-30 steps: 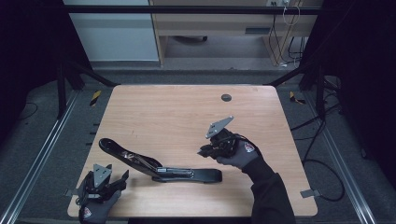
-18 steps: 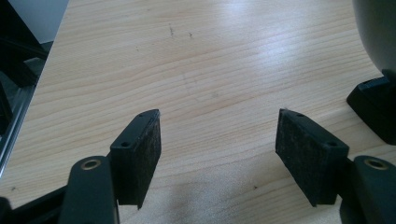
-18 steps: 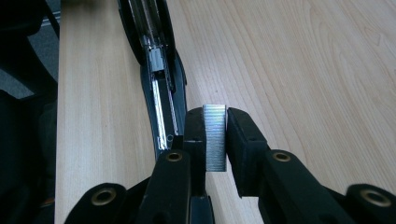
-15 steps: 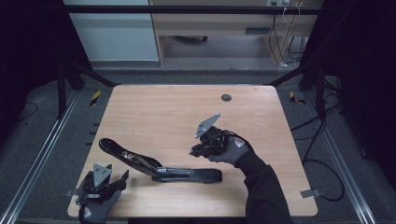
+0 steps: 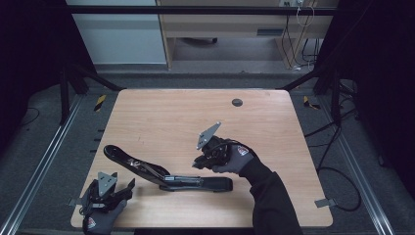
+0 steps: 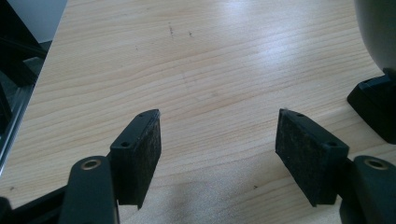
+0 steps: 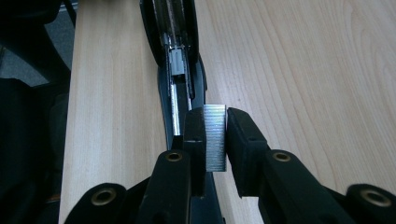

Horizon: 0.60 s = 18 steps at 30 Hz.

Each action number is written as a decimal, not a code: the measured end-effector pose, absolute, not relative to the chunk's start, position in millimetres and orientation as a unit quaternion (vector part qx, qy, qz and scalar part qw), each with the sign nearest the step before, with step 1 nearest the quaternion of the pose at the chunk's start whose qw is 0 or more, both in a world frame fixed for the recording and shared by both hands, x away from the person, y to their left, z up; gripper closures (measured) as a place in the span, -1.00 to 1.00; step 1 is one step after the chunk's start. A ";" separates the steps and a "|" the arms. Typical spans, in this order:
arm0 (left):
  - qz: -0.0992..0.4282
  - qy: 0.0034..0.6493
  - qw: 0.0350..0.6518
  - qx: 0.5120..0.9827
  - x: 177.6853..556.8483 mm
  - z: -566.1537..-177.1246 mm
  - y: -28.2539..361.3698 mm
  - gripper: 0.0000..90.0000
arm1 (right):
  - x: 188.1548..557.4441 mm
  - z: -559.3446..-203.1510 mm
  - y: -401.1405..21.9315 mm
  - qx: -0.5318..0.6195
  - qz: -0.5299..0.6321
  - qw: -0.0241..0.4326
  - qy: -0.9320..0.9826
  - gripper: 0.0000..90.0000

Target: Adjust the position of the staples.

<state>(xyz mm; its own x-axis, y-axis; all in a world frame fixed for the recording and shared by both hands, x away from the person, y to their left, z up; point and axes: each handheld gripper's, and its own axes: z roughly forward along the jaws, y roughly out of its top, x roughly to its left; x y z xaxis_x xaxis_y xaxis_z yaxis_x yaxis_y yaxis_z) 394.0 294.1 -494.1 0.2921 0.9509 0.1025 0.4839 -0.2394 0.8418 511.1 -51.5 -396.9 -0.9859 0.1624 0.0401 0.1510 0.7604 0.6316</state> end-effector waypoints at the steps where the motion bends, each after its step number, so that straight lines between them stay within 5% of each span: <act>1: 0.323 0.499 0.361 0.718 394.0 -494.1 294.1 -0.32 | 510.5 -397.7 -49.9 0.084 0.337 0.006 0.938 0.74; 18: 0.322 0.499 0.362 0.718 394.0 -494.3 294.3 -0.32 | 508.4 -405.0 -34.0 0.066 0.320 -0.004 0.945 0.74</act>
<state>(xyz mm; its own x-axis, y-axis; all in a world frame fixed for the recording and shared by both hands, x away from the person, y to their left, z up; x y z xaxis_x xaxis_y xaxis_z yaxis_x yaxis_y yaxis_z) 394.0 294.3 -494.3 0.2944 0.9502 0.1023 0.4833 -0.2403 0.8418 508.4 -34.0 -405.0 -0.9913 0.1224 0.0495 0.1272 0.7862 0.6047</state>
